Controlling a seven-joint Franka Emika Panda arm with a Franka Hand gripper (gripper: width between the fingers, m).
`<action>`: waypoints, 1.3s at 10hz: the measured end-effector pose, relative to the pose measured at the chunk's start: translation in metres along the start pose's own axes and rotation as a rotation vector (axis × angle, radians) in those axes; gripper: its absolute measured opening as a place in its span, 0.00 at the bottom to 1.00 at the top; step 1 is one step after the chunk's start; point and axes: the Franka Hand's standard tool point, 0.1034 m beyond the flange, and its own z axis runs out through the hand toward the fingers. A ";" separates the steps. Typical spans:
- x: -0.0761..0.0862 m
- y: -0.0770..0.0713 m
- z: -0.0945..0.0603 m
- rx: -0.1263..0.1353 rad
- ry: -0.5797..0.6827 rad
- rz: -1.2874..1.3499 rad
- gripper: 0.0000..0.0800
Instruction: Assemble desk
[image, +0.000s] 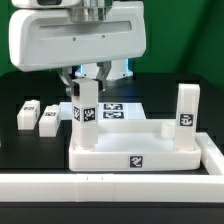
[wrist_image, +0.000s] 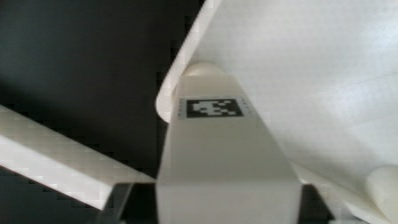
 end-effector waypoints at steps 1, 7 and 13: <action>0.000 0.000 0.000 0.000 0.000 0.017 0.36; -0.002 -0.001 0.001 0.016 0.000 0.394 0.36; -0.004 -0.004 0.003 0.050 -0.002 1.045 0.36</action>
Offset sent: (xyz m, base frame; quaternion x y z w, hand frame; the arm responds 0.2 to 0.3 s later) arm 0.0000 0.0000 0.0000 0.0000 0.0000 0.1938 0.9810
